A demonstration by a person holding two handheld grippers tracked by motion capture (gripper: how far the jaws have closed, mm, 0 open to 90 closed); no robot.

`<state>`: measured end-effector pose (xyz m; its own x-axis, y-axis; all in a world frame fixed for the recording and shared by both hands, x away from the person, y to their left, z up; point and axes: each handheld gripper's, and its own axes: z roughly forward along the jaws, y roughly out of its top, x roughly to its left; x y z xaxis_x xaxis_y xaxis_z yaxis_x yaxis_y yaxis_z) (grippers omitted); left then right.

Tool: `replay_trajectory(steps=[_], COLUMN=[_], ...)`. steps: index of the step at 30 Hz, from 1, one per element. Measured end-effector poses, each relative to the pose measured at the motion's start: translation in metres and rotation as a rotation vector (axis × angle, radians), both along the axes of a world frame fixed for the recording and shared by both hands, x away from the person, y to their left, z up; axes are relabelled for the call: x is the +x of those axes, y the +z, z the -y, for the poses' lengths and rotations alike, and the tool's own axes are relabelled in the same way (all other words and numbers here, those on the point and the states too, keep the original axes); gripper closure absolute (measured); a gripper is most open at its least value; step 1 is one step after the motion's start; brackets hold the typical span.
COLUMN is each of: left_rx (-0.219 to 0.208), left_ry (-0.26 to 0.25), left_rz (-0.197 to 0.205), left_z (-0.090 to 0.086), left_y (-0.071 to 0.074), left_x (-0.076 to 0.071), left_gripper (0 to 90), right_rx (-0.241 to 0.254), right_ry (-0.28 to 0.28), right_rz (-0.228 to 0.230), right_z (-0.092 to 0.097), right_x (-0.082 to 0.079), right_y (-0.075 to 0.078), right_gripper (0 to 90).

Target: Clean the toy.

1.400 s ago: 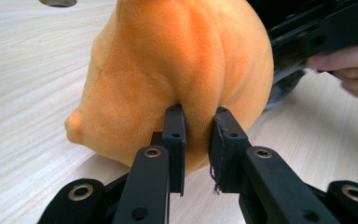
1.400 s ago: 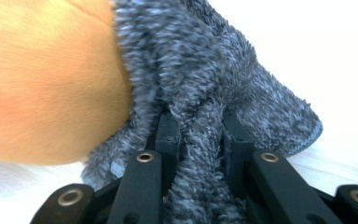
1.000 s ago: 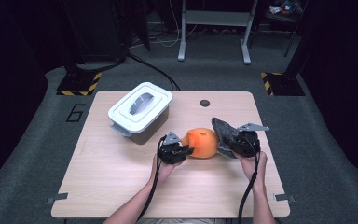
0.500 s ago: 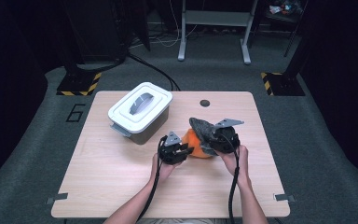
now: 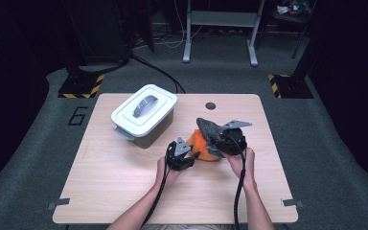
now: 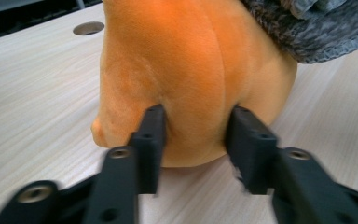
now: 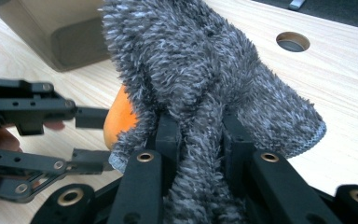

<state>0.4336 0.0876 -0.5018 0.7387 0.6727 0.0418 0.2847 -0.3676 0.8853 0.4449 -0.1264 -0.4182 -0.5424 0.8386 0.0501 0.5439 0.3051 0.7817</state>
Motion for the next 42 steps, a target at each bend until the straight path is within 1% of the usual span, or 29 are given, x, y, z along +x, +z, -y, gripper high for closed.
replay_trajectory(steps=[1,3,4,5,6,8,10,11,13,14,15,16,18,20,21,22,23,24,25,26,27,28,29,31,36,37,38,40,42], left_rx=[-0.004,-0.017,-0.025,-0.045,-0.055,-0.055,-0.079,-0.080,-0.108,-0.128,-0.112,-0.119,-0.114,-0.138,-0.141,-0.136,-0.139,-0.144,-0.140,-0.147,-0.174,-0.174,-0.177,-0.180,-0.175,-0.174,-0.184,-0.179,-0.176], left_ry=[0.007,0.007,0.005,0.008,0.006,0.010,0.007,0.005,-0.007,0.000,-0.006,0.003,-0.004,0.015,0.017,0.019,0.020,0.024,0.021,0.024,0.032,0.032,0.029,0.030,0.029,0.031,0.034,0.031,0.029], left_rz=[0.005,-0.006,-0.017,-0.032,-0.045,-0.060,-0.086,-0.093,-0.128,-0.143,-0.132,-0.141,-0.147,-0.156,-0.160,-0.153,-0.155,-0.158,-0.159,-0.162,-0.183,-0.183,-0.192,-0.191,-0.189,-0.188,-0.196,-0.193,-0.189], left_z=[0.000,0.000,-0.001,0.000,-0.001,0.000,0.002,0.002,0.002,0.004,0.003,0.003,0.001,0.001,0.000,0.000,0.000,-0.001,-0.001,-0.002,-0.002,-0.002,-0.003,-0.003,-0.005,-0.006,-0.006,-0.006,-0.007], left_y=[0.000,0.001,0.001,0.002,0.003,0.007,0.009,0.011,0.014,0.014,0.015,0.015,0.014,0.012,0.012,0.012,0.012,0.012,0.012,0.011,0.010,0.010,0.009,0.009,0.008,0.008,0.007,0.007,0.007], left_x=[0.000,0.000,0.000,0.000,-0.001,-0.002,-0.003,-0.003,-0.005,-0.007,-0.006,-0.007,-0.005,-0.003,-0.003,-0.002,-0.002,-0.001,-0.001,0.000,0.000,0.000,0.001,0.001,0.002,0.003,0.003,0.004,0.004], left_gripper=[68.8,74.3,75.9,77.2,77.9,78.8,79.1,79.2,79.4,79.5,79.5,79.4,79.5,79.5,79.5,79.6,79.6,79.6,79.6,79.6,79.5,79.5,79.5,79.5,79.5,79.4,79.4,79.3,79.3], right_rx=[-0.002,0.008,0.002,0.004,0.006,0.008,0.013,0.011,-0.001,-0.011,-0.027,-0.035,-0.030,-0.039,-0.042,-0.043,-0.042,-0.047,-0.046,-0.051,-0.046,-0.046,-0.038,-0.036,-0.026,-0.023,-0.023,-0.018,-0.008], right_ry=[-0.002,-0.008,-0.007,-0.003,0.001,0.013,0.027,0.032,0.049,0.051,0.045,0.039,0.041,0.042,0.041,0.039,0.028,0.028,0.023,0.022,0.016,0.016,0.008,0.001,-0.037,-0.047,-0.057,-0.059,-0.080], right_rz=[0.004,0.012,0.018,0.028,0.033,0.046,0.058,0.060,0.064,0.062,0.062,0.060,0.060,0.071,0.070,0.072,0.069,0.076,0.073,0.078,0.072,0.072,0.064,0.062,0.043,0.033,0.026,0.022,0.001], right_z=[0.000,0.000,0.000,0.000,0.000,-0.002,-0.006,-0.009,-0.014,-0.017,-0.019,-0.020,-0.021,-0.022,-0.022,-0.022,-0.022,-0.021,-0.020,-0.019,-0.017,-0.017,-0.011,-0.005,0.010,0.013,0.016,0.019,0.027], right_x=[0.000,-0.003,-0.004,-0.005,-0.007,-0.011,-0.015,-0.016,-0.017,-0.017,-0.017,-0.017,-0.015,-0.015,-0.015,-0.015,-0.016,-0.015,-0.016,-0.016,-0.016,-0.016,-0.016,-0.015,-0.014,-0.013,-0.012,-0.011,-0.007], right_y=[0.000,0.001,0.002,0.004,0.005,0.008,0.012,0.014,0.015,0.014,0.013,0.011,0.008,0.006,0.005,0.005,0.005,0.004,0.004,0.003,0.002,0.002,-0.001,-0.003,-0.009,-0.011,-0.012,-0.014,-0.020], right_gripper=[72.7,72.7,72.7,72.7,72.6,72.7,72.7,72.7,72.6,72.7,72.7,72.7,72.7,72.7,72.7,72.7,72.7,72.7,72.7,72.7,72.6,72.6,72.6,72.6,72.5,72.5,72.5,72.4,72.4])
